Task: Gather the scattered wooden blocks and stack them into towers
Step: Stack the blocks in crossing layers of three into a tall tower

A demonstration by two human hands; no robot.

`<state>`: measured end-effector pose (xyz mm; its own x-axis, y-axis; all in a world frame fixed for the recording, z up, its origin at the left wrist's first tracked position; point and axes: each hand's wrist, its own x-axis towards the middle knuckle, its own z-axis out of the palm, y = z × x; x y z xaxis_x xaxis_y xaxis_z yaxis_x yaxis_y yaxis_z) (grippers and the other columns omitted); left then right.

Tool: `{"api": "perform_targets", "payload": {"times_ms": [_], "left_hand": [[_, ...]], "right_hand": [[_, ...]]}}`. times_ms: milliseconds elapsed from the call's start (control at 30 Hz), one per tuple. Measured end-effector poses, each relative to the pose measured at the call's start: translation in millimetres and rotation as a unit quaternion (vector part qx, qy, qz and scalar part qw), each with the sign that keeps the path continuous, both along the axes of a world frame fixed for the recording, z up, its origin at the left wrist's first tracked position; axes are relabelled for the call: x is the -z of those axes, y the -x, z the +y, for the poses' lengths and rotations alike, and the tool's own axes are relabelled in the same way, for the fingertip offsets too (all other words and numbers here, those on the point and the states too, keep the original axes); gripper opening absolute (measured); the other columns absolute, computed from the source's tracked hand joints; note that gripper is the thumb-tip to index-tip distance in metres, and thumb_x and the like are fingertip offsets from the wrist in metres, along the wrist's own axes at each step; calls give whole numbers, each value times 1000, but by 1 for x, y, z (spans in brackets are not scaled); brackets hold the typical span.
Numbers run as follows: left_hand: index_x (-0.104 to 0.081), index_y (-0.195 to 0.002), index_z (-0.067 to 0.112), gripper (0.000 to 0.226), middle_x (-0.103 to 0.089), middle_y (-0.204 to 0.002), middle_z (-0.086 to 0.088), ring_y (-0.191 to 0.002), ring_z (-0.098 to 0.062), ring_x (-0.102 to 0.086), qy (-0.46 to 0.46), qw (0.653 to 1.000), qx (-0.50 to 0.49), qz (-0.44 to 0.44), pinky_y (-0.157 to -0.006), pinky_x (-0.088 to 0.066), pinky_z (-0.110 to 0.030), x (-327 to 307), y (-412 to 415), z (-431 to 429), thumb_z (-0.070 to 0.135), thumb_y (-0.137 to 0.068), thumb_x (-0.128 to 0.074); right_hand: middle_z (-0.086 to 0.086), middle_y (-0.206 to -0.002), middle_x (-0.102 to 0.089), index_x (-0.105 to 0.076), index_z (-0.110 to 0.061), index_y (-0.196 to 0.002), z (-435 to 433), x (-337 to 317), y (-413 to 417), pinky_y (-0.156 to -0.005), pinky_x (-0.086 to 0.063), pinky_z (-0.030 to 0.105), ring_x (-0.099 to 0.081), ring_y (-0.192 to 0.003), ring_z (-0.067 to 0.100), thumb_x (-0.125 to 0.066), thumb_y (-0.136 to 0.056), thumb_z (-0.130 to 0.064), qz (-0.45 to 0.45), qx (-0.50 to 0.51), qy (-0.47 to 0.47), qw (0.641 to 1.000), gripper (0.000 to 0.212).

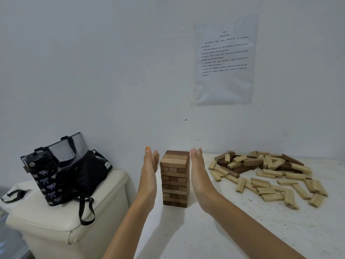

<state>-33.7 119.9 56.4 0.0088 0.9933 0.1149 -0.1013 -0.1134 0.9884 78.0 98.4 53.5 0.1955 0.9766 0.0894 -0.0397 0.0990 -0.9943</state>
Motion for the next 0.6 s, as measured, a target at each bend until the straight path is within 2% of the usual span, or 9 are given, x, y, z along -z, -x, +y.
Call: {"api": "perform_targets", "payload": {"times_ms": [100, 167, 300, 400, 467, 500, 600], "left_hand": [[-37, -146, 24, 59, -40, -148, 13, -137, -1, -32, -62, 998, -30, 4, -108, -13, -23, -10, 2, -7, 53, -98, -20], [-39, -145, 24, 55, -42, -147, 12, -136, 0, -34, -109, 993, -39, 0, -110, -15, -23, -19, 1, -15, 50, -100, -20], [-45, -141, 24, 54, -48, -142, 14, -133, 0, -39, -167, 986, 3, 5, -115, -20, -28, -36, -13, -35, 49, -99, -21], [-50, -137, 20, 50, -53, -138, 11, -129, -1, -45, -191, 981, 39, 7, -114, -27, -28, -44, -36, -47, 43, -100, -25], [-54, -134, 19, 43, -57, -134, 9, -125, -1, -48, -198, 978, 65, 17, -110, -32, -25, -45, -54, -52, 35, -101, -31], [-55, -132, 20, 39, -58, -132, 9, -123, 0, -50, -201, 976, 79, 26, -107, -36, -22, -43, -63, -53, 31, -101, -36], [-59, -125, 22, 30, -63, -122, 12, -113, 5, -55, -203, 970, 131, 42, -88, -44, -7, -32, -89, -50, 18, -96, -51]], "right_hand": [[-20, -160, 8, 3, -36, -153, -10, -10, -16, -118, 0, 32, 4, -147, 2, -16, -101, -55, -17, 10, -12, 1000, 59], [-20, -160, 1, -2, -36, -154, -18, -17, -26, -118, -2, 32, 0, -147, 2, -18, -101, -54, -25, 18, -25, 999, 57], [-20, -153, -25, -26, -37, -150, -37, -32, -50, -115, -16, 31, -19, -143, 4, -30, -104, -42, -28, 49, -56, 997, 47], [-19, -133, -45, -52, -32, -135, -48, -39, -73, -106, -33, 28, -45, -127, 8, -38, -103, -27, -60, 74, -79, 992, 36], [-14, -124, -58, -64, -26, -120, -54, -41, -91, -87, -46, 22, -60, -95, 8, -43, -99, -15, -87, 95, -85, 988, 32], [-11, -119, -63, -68, -24, -112, -56, -40, -101, -80, -48, 21, -61, -89, 11, -45, -97, -10, -96, 105, -84, 986, 31], [-4, -103, -70, -72, -20, -95, -59, -35, -131, -83, -51, 31, -62, -96, 12, -48, -91, 0, -107, 131, -78, 982, 32]]}}
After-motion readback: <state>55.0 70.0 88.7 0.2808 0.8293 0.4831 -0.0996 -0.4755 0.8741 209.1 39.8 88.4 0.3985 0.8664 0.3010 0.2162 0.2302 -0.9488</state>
